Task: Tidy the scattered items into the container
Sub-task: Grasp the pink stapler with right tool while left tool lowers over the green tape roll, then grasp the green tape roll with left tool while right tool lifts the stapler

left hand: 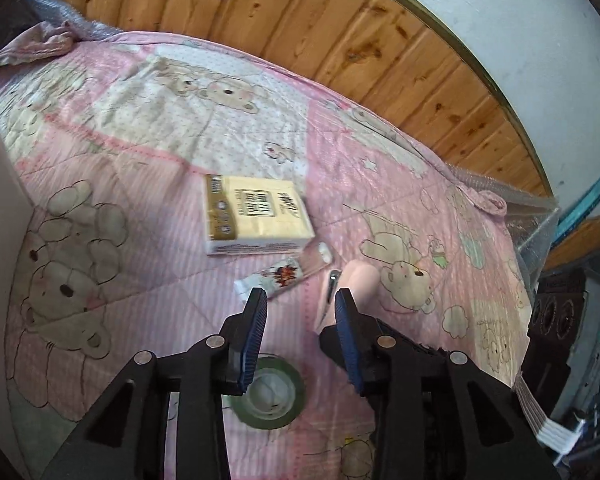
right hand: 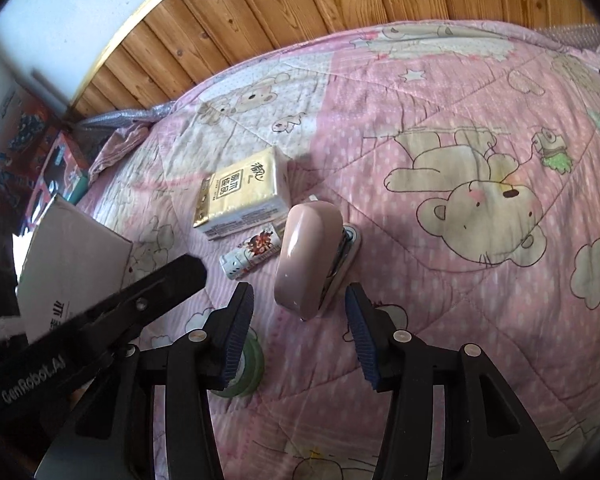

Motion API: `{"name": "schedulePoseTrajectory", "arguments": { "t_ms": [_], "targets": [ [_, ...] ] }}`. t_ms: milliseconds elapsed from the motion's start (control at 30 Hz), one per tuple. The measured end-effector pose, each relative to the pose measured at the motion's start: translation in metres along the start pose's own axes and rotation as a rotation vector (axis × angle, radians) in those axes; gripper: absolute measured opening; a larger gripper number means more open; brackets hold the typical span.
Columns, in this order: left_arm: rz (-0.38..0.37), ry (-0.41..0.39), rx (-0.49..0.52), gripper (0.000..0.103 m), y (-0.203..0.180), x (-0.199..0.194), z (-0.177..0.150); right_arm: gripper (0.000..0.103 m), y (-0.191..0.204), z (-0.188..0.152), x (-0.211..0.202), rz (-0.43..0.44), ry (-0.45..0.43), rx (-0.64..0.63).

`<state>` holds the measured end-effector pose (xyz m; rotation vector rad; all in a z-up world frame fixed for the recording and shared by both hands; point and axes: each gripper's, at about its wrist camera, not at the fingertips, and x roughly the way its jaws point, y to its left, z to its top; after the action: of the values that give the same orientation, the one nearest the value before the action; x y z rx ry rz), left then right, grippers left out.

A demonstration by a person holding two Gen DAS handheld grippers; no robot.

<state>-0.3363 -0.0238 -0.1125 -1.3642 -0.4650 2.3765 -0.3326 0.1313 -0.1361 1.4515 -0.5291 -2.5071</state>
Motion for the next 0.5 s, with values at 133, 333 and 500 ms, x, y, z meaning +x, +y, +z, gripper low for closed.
{"name": "schedulePoseTrajectory", "arguments": {
  "t_ms": [133, 333, 500],
  "targets": [
    [0.052, -0.002, 0.018, 0.049, 0.013, -0.007, -0.013, 0.051, -0.006, 0.0, -0.005, 0.013, -0.024, 0.045],
    [0.112, 0.069, 0.207, 0.059, -0.009, 0.01, -0.034, 0.046, -0.017, 0.016, 0.007, 0.004, -0.022, 0.067],
    [0.166, 0.074, 0.285, 0.061, -0.02, 0.022, -0.04, 0.025, -0.025, 0.017, 0.004, -0.001, -0.013, 0.079]
  ]
}}
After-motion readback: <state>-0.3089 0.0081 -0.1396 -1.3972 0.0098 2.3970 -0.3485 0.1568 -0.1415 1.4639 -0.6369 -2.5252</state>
